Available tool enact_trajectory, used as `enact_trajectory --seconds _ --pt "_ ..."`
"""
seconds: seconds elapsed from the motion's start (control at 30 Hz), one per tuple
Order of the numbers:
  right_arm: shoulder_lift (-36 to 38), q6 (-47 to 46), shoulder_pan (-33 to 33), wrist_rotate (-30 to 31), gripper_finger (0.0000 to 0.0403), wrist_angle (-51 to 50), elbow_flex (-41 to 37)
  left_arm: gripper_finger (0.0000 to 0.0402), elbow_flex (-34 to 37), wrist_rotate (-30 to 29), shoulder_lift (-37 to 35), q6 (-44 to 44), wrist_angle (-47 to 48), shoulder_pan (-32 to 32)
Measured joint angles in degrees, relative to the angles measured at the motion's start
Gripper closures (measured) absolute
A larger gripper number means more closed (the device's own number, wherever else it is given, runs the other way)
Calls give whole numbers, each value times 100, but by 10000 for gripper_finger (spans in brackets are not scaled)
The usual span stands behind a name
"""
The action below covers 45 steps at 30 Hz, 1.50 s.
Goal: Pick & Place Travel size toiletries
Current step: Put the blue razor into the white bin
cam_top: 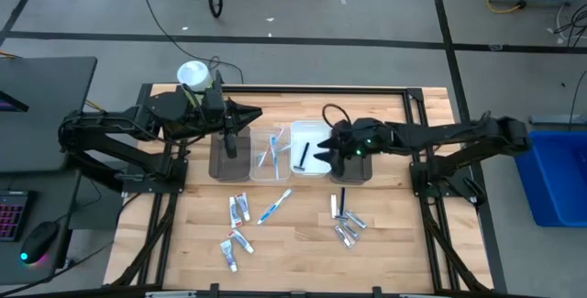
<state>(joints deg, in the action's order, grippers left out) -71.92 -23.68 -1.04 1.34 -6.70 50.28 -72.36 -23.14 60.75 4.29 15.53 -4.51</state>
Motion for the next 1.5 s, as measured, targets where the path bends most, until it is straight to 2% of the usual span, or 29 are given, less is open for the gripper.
enact_trajectory --seconds 0.17,0.23,0.33,0.43,0.67,0.9,1.2,1.5 --pt "156 928 568 -52 207 -278 0 360 0 4 0 0 2 0" --pt "159 1348 774 -275 210 -432 0 360 0 2 0 0 2 0" --pt "159 2063 1036 -567 208 -802 0 360 0 2 0 0 2 0" --pt "159 2738 1204 -606 199 -1274 0 360 0 2 0 0 4 0" --pt "69 3385 1250 -607 170 -2305 0 360 0 2 0 0 5 0" --pt "-400 4185 1262 -798 155 -2555 0 360 0 2 0 250 33 -1" --pt "-1063 5449 1289 -787 175 -2599 0 360 0 0 0 251 52 -1" --pt "-1697 6241 1287 -760 193 -2649 0 360 0 -17 0 247 52 0"
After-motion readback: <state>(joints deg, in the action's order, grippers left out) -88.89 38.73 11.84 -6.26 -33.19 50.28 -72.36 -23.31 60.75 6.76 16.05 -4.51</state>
